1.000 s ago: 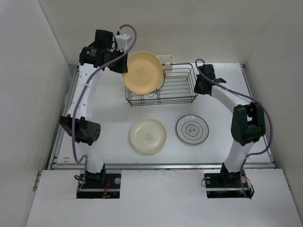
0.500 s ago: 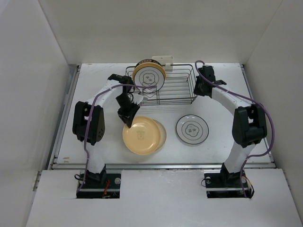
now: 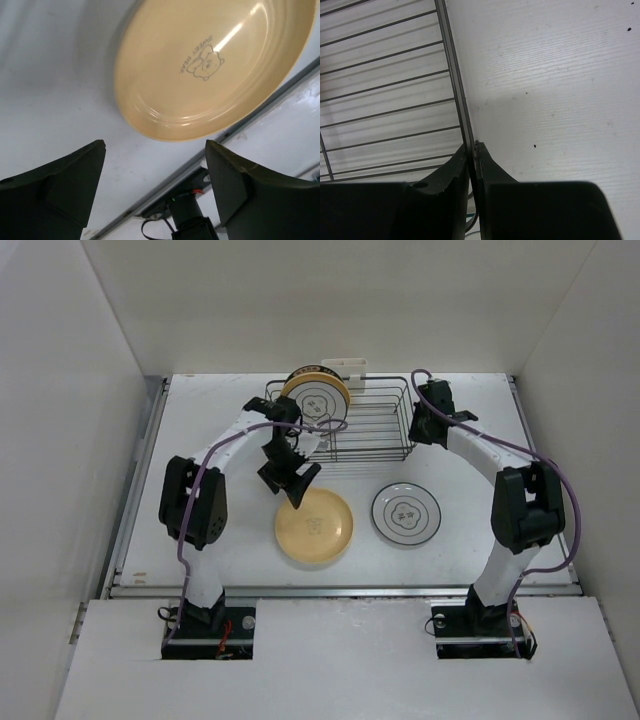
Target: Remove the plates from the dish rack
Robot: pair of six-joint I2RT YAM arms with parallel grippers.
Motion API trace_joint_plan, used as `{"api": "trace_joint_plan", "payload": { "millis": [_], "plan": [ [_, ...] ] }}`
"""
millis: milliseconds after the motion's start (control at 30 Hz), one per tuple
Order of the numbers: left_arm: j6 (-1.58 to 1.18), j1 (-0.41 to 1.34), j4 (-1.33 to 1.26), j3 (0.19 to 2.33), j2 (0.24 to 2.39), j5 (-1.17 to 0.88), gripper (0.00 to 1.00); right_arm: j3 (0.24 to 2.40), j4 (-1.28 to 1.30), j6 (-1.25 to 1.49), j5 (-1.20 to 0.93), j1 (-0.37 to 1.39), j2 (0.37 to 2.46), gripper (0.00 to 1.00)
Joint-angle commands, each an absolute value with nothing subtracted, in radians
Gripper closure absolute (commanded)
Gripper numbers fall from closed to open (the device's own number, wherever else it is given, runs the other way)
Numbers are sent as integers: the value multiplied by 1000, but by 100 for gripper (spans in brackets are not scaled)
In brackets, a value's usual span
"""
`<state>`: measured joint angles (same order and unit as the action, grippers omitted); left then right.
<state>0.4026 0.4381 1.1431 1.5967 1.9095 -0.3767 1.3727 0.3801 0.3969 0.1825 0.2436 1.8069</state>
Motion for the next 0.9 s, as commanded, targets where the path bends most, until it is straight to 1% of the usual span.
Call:
{"api": "trace_joint_plan", "payload": {
  "millis": [0,67,100,167,200,233,267,300,333,400,433,467,500,533,567,600,633,667,767,800,833,867],
  "plan": [
    [377,426,1103,1689,1735,-354,20,1361,350,451,204,250,1740,90],
    [351,402,1008,1689,1681,-325,14,1361,350,431,204,250,1709,85],
    [330,384,971,1689,1645,-252,8,1361,350,431,204,250,1709,72],
    [237,362,880,1698,1635,-146,4,1373,359,417,222,259,1677,46],
    [204,345,864,1733,1635,-61,2,1373,359,396,233,259,1663,34],
    [174,307,864,1756,1673,-34,1,1382,350,376,233,259,1648,21],
    [126,287,864,1784,1701,-19,1,1382,328,347,233,290,1608,19],
    [108,267,883,1849,1733,-18,1,1382,299,272,216,311,1589,18],
    [92,249,902,1886,1809,-18,2,1373,275,232,203,333,1574,18],
    [66,224,960,1965,1894,-47,7,1405,236,146,129,406,1574,18],
    [57,213,975,2046,1937,-57,9,1426,236,68,102,428,1594,18],
    [46,213,992,2087,2024,-57,11,1452,236,37,42,446,1615,18],
    [34,213,1020,2129,2064,-57,15,1509,236,13,10,471,1670,20],
    [23,213,1020,2204,2103,-42,16,1546,236,-23,-20,471,1704,23],
    [2,213,1035,2236,2170,-13,19,1589,250,-35,-47,485,1739,30],
    [2,213,1045,2262,2198,6,22,1686,276,-44,-90,495,1776,34],
    [-9,213,1045,2282,2222,21,24,1733,276,-44,-106,495,1849,36],
    [-9,213,1045,2296,2256,35,30,1774,285,-44,-120,495,1883,38],
    [-9,213,1045,2296,2289,70,39,1913,276,-44,-120,495,2012,38],
    [-9,213,1045,2296,2305,80,50,1952,276,-44,-120,495,2043,38],
    [-9,213,1045,2296,2306,89,57,2026,302,-44,-108,495,2072,40],
    [-9,213,1045,2296,2318,89,64,2057,302,-54,-118,495,2124,40]
  ]
}}
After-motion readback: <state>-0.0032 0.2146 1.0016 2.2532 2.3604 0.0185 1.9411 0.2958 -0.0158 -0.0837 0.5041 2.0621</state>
